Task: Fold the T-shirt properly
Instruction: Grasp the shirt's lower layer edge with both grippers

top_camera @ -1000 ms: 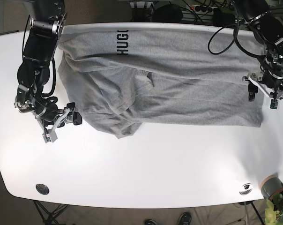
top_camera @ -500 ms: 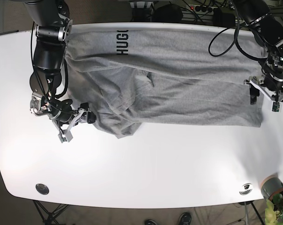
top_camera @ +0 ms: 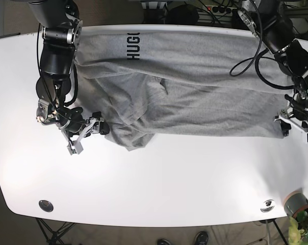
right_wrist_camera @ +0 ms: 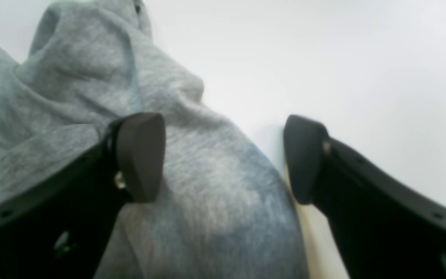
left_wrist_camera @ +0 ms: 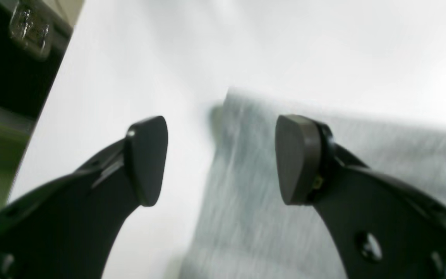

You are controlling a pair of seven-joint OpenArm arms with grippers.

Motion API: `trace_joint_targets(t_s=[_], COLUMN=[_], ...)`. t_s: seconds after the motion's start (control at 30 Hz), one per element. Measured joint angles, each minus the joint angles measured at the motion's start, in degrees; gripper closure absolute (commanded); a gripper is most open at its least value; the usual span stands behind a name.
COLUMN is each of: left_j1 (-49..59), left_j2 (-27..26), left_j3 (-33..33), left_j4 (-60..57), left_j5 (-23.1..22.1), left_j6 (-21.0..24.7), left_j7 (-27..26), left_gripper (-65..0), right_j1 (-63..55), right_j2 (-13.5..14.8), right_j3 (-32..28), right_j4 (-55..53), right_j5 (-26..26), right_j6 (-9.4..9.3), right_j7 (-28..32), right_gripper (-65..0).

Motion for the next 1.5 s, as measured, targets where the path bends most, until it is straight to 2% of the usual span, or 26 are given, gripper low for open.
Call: trace_joint_targets(t_s=[0.2,0.33,0.53,0.67,0.83,1.1,1.4,1.47,1.5], left_j1=[-7.58,-10.64,-12.37,-13.92,-15.23,-17.59,-17.27,-17.44,-17.62], left_j2=[-1.29,-2.93,-5.60,-5.66,-6.19,-7.10,-8.02,-7.93,-8.15], left_j3=[3.21,2.91,3.08,3.13,3.23,3.26,3.15,4.20,5.31], left_j4=[-13.88,-22.62,-29.75,-32.63,-37.53,-46.69,-48.52,-49.24,-50.14], left_j5=[6.08,7.32,7.19,7.23,6.88,7.45,7.30,7.13,6.86], left_j6=[-0.07,3.32,3.69,3.78,3.34,3.50,3.65,3.63,3.67], left_j7=[-5.53,-9.29,-11.04,-11.17,-14.56,-15.39,-15.56,-16.06,-17.20], left_gripper=[-41.4,-41.4,-41.4,-41.4,-41.4,-41.4,-40.7,-40.0,-37.6], right_j1=[0.00,0.07,-0.52,-0.92,-0.92,-0.90,-0.87,-0.90,-0.90], right_j2=[-1.53,-1.62,-2.27,-2.47,-2.54,-2.75,-2.62,-2.62,-2.62], right_j3=[-0.26,-3.69,-4.44,-4.44,-4.50,-4.50,-4.50,-4.50,-4.50], right_j4=[0.37,0.46,0.46,0.22,0.17,0.20,0.20,0.20,0.20], right_j5=[-0.22,-0.04,-0.15,-0.15,-0.26,-0.09,0.04,0.04,0.04], right_j6=[0.20,0.31,0.13,0.11,0.09,0.11,0.11,0.11,0.11], right_j7=[-0.28,-0.13,1.16,2.05,2.05,1.92,1.75,1.77,1.79], right_gripper=[-45.8,-45.2,-22.8,-14.7,-12.8,-12.8,-12.8,-11.7,-9.0])
